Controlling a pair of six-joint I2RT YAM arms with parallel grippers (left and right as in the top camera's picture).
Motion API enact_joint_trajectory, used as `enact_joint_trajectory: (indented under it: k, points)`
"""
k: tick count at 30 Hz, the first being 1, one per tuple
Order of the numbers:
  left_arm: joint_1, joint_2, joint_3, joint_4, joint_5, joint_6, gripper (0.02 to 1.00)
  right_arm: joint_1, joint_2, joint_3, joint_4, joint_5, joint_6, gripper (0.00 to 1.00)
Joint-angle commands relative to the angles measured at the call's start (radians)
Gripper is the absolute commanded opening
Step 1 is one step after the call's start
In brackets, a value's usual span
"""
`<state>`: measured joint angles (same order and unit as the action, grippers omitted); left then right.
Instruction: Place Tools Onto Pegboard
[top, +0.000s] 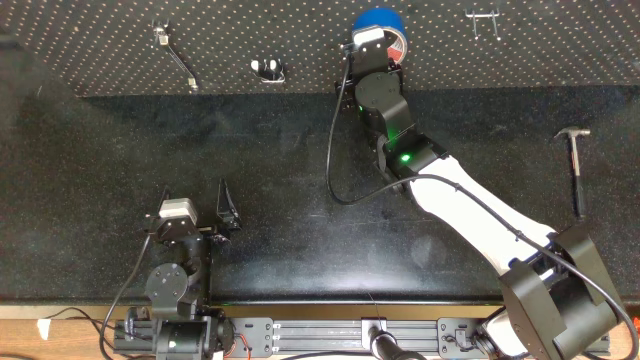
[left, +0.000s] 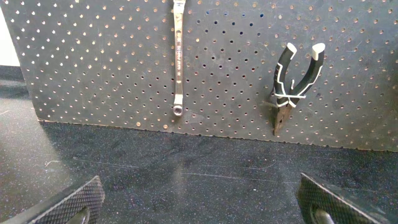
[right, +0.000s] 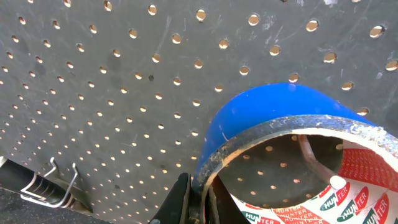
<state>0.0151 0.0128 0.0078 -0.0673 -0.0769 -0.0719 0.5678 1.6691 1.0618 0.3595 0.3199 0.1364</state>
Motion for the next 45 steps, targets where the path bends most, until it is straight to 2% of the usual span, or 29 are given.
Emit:
enact_joint_trajectory:
  k: [1, 3, 6, 13, 16, 17, 18, 20, 22, 23, 25, 26, 28, 30, 36, 42, 45]
  points:
    - [-0.005, -0.009, -0.002, -0.007, 0.01, 0.002, 0.996, -0.003, 0.005, 0.003, 0.016, 0.009, -0.023, 0.169]
    - [-0.005, -0.009, -0.002, -0.007, 0.01, 0.002, 0.996, -0.003, -0.003, 0.003, 0.0, 0.008, -0.022, 0.213]
    - [-0.005, -0.009, -0.002, -0.007, 0.01, 0.002, 0.996, -0.003, -0.013, 0.003, -0.018, 0.0, -0.022, 0.215]
    - [-0.005, -0.009, -0.002, -0.007, 0.01, 0.002, 0.996, -0.002, -0.09, 0.003, -0.127, -0.095, -0.023, 0.218]
    - [-0.005, -0.009, -0.002, -0.007, 0.01, 0.002, 0.996, -0.002, -0.15, 0.003, -0.235, -0.109, -0.022, 0.222]
    - [-0.005, -0.009, -0.002, -0.007, 0.01, 0.002, 0.996, -0.002, -0.176, 0.003, -0.291, -0.121, -0.023, 0.251]
    - [-0.005, -0.009, -0.002, -0.007, 0.01, 0.002, 0.996, -0.003, -0.21, 0.003, -0.369, -0.127, -0.022, 0.312]
    - [-0.005, -0.009, -0.002, -0.007, 0.01, 0.002, 0.996, -0.003, -0.27, 0.003, -0.537, -0.128, -0.022, 0.531]
    - [-0.005, -0.009, -0.002, -0.007, 0.01, 0.002, 0.998, -0.018, -0.336, 0.003, -0.782, -0.166, -0.014, 0.976]
    - [-0.005, -0.009, -0.002, -0.007, 0.01, 0.002, 0.996, -0.032, -0.357, 0.003, -0.884, -0.195, -0.014, 0.976]
    - [-0.005, -0.009, -0.002, -0.007, 0.01, 0.002, 0.996, -0.103, -0.395, 0.002, -1.124, -0.265, 0.048, 0.976]
    - [-0.005, -0.009, -0.002, -0.007, 0.01, 0.002, 0.996, -0.141, -0.402, 0.0, -1.193, -0.261, 0.048, 0.976]
    - [-0.005, -0.009, -0.002, -0.007, 0.01, 0.002, 0.996, -0.28, -0.41, -0.021, -1.324, -0.249, -0.025, 0.976]
    - [-0.005, -0.009, -0.002, -0.007, 0.01, 0.002, 0.996, -0.378, -0.409, -0.032, -1.371, -0.249, -0.083, 0.976]
    - [-0.005, -0.009, -0.002, -0.007, 0.01, 0.002, 0.996, -0.718, -0.364, -0.06, -1.394, -0.25, -0.372, 0.976]
    - [-0.005, -0.009, -0.002, -0.007, 0.01, 0.002, 0.996, -0.949, -0.232, -0.06, -1.345, -0.267, -0.505, 0.976]
    - [-0.005, -0.009, -0.002, -0.007, 0.01, 0.002, 0.996, -1.028, -0.171, -0.06, -1.299, -0.288, -0.568, 0.976]
